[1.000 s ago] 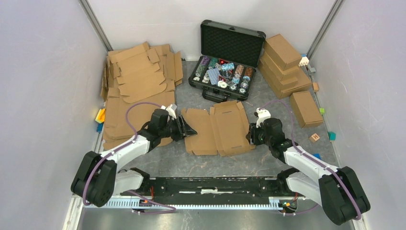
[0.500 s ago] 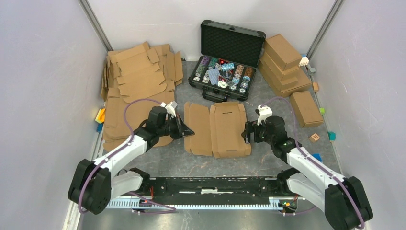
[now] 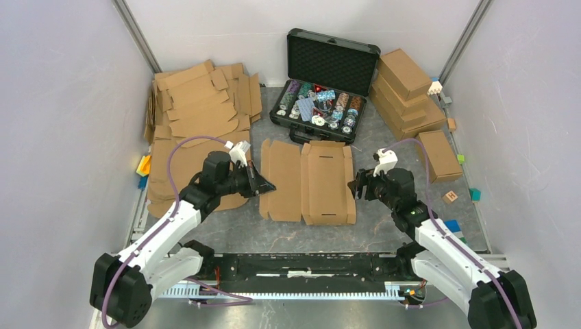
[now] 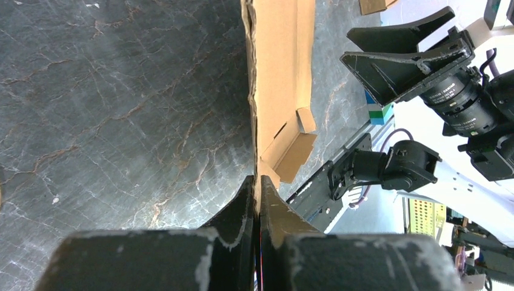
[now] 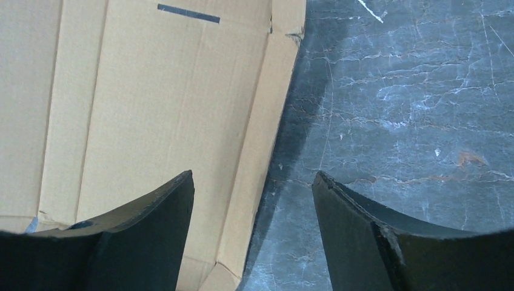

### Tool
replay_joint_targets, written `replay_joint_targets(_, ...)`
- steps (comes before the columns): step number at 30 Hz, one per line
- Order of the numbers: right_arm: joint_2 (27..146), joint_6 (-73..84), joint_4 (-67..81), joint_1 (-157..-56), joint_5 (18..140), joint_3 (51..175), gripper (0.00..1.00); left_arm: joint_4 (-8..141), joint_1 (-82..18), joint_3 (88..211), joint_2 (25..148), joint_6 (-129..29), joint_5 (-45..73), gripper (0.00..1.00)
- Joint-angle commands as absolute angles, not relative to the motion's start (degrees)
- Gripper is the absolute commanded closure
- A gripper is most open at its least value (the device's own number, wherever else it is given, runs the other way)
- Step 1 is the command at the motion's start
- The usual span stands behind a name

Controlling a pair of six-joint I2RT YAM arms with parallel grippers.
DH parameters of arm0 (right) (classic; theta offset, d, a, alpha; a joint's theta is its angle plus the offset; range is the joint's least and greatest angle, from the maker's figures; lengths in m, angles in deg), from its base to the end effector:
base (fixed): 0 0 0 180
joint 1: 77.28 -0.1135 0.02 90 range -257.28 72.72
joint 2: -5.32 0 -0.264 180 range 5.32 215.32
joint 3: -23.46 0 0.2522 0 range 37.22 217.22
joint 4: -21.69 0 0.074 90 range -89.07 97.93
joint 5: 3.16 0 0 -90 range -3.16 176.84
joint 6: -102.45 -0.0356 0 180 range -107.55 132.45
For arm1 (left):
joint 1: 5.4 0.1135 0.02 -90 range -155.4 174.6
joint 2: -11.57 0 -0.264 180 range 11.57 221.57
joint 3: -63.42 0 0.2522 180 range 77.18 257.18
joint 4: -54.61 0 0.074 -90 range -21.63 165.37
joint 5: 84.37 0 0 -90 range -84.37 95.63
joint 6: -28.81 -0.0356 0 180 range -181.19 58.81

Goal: Fold the paper box

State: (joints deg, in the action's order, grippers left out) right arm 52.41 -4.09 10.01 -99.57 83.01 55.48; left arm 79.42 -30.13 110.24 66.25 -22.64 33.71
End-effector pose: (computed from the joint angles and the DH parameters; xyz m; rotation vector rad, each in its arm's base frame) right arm 0.1671 0.0711 0.1920 -0.1465 2.0671 0.4894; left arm 0.1800 -0.1014 0.2375 0.0351 2.2981 -1.1379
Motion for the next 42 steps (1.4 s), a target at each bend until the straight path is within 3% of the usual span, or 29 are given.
replay_joint_targets(1, 52.66, -5.42, 11.81, -99.57, 82.85, 55.99, 0.23, 78.83, -30.10, 111.88, 64.96, -25.21, 36.68, 0.98)
replay_joint_targets(15, 55.20, -6.82, 16.78, -98.84, 85.94, 51.99, 0.30, 78.92, -30.80, 112.88, 63.70, -25.30, 39.12, 0.98)
replay_joint_targets(19, 56.45, -8.10, 20.81, -95.97, 76.75, 50.56, 0.29, 78.84, -31.06, 112.84, 63.43, -25.45, 39.21, 0.98)
replay_joint_targets(30, 65.54, -12.43, 26.95, -92.85, 66.76, 51.66, 0.30, 78.57, -31.24, 112.62, 64.53, -25.77, 37.98, 0.98)
replay_joint_targets(34, 66.29, -12.73, 28.61, -92.75, 62.99, 51.88, 0.53, 78.57, -31.28, 112.53, 64.56, -25.79, 36.76, 0.98)
replay_joint_targets(38, 65.22, -10.24, 26.36, -92.75, 66.95, 52.31, 0.81, 77.39, -31.37, 112.03, 64.82, -25.72, 35.88, 0.97)
replay_joint_targets(42, 63.69, -8.57, 25.68, -92.86, 68.10, 52.87, 0.93, 72.93, -31.49, 110.42, 64.29, -24.12, 34.64, 0.94)
